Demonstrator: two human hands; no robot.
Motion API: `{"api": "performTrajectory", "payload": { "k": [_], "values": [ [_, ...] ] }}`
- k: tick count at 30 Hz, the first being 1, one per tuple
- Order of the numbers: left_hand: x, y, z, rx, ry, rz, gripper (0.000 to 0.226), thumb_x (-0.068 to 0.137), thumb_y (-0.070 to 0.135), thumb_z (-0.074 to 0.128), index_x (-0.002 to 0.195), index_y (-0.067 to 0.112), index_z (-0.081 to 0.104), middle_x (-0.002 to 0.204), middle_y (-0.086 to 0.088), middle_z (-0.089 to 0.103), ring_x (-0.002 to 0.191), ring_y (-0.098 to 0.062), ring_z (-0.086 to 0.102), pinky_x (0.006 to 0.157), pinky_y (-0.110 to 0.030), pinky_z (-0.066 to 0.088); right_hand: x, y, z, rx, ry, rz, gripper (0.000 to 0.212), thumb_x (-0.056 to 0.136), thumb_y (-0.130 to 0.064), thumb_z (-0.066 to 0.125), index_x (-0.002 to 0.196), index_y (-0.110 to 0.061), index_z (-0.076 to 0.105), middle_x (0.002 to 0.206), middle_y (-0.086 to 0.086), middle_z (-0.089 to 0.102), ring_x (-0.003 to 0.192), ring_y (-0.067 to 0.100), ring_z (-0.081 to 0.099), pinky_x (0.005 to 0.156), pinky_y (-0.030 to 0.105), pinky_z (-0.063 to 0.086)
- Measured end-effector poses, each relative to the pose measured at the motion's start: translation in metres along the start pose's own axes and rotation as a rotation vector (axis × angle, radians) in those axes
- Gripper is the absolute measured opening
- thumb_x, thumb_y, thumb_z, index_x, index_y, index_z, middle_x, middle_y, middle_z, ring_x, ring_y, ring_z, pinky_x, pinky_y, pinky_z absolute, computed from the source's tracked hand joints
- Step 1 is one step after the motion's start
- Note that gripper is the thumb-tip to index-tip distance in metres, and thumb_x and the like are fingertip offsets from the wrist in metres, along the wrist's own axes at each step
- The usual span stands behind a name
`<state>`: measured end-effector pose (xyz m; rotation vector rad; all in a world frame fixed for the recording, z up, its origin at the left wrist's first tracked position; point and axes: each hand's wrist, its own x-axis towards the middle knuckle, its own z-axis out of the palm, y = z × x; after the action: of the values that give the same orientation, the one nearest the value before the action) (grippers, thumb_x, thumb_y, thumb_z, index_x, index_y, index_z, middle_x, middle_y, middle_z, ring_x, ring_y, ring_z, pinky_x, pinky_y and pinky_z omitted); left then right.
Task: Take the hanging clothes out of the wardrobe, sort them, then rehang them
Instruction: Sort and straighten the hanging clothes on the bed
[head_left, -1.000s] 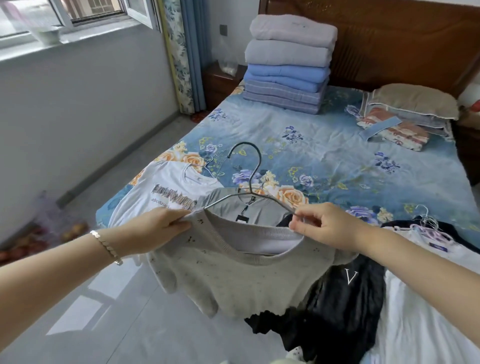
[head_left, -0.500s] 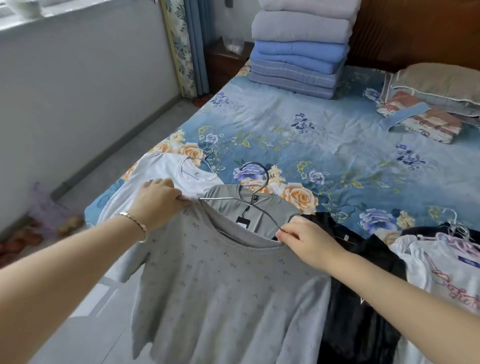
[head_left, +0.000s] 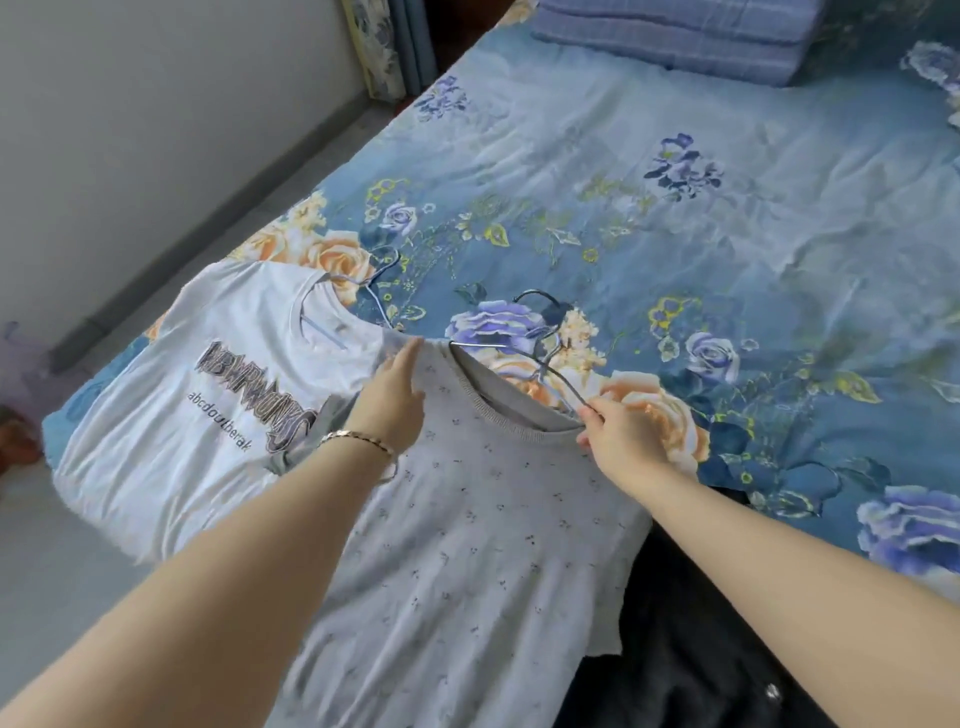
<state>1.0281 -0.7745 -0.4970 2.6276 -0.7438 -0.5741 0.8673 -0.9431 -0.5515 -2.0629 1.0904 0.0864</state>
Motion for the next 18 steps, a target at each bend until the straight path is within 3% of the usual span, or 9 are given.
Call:
{"api": "performTrajectory", "payload": {
  "k": [4,7,9,11,14,16,18],
  "values": [
    [-0.004,-0.023,0.064,0.066,-0.194,-0.027,0.054,0.092,0.004,0.045,0.143,0.016,0.032,0.146,-0.01,0.037,0.133,-0.024,0.036,0.106,-0.029,0.029,0.059,0.039,0.046,0.054,-0.204,0.139,0.025,0.098,-0.025,0.04,0.114,-0.007,0.046,0.108,0.008,0.055,0.093,0.023,0.051,0.075,0.028,0.036],
    [-0.007,-0.035,0.086,0.155,-0.332,-0.086,0.043,0.096,0.011,0.043,0.139,0.016,0.039,0.145,-0.006,0.037,0.132,-0.022,0.037,0.107,-0.031,0.034,0.079,0.057,0.058,0.125,-0.294,0.149,0.059,0.097,-0.018,0.044,0.146,-0.009,0.013,0.128,0.007,0.054,0.114,0.026,0.052,0.092,0.031,0.041],
    [-0.006,-0.037,0.092,0.184,-0.382,-0.126,0.035,0.098,0.013,0.04,0.133,0.016,0.047,0.141,-0.006,0.041,0.125,-0.022,0.045,0.101,-0.031,0.039,0.086,0.066,0.056,0.055,-0.321,0.093,0.072,0.096,-0.015,0.046,0.15,-0.013,-0.002,0.13,0.007,0.054,0.116,0.028,0.053,0.101,0.041,0.041],
    [-0.008,-0.034,0.095,0.192,-0.392,-0.145,0.031,0.098,0.014,0.039,0.127,0.016,0.052,0.136,-0.005,0.045,0.119,-0.023,0.05,0.097,-0.031,0.041,0.082,0.069,0.05,-0.085,-0.319,0.007,0.067,0.095,-0.014,0.044,0.15,-0.017,0.006,0.134,0.005,0.049,0.113,0.028,0.053,0.099,0.039,0.043],
    [-0.016,-0.023,0.098,0.2,-0.397,-0.129,0.032,0.097,0.011,0.037,0.121,0.015,0.056,0.127,-0.005,0.055,0.109,-0.021,0.055,0.092,-0.03,0.045,0.059,0.07,0.041,-0.167,-0.287,-0.092,0.043,0.095,-0.012,0.041,0.137,-0.015,0.039,0.131,0.006,0.051,0.114,0.026,0.052,0.096,0.034,0.041],
    [-0.026,-0.011,0.098,0.2,-0.438,-0.122,0.033,0.097,0.009,0.033,0.119,0.015,0.057,0.119,-0.004,0.059,0.095,-0.017,0.055,0.081,-0.025,0.046,0.035,0.079,0.035,-0.144,-0.367,-0.029,0.03,0.096,-0.013,0.04,0.122,-0.014,0.054,0.122,0.006,0.06,0.111,0.024,0.055,0.095,0.033,0.043],
    [-0.037,0.004,0.1,0.187,-0.501,-0.104,0.033,0.098,0.01,0.031,0.118,0.016,0.057,0.117,-0.002,0.061,0.096,-0.017,0.057,0.079,-0.024,0.046,0.01,0.091,0.028,-0.087,-0.467,0.09,0.023,0.095,-0.014,0.041,0.107,-0.017,0.059,0.109,0.007,0.064,0.103,0.024,0.059,0.091,0.034,0.047]
  ]
}}
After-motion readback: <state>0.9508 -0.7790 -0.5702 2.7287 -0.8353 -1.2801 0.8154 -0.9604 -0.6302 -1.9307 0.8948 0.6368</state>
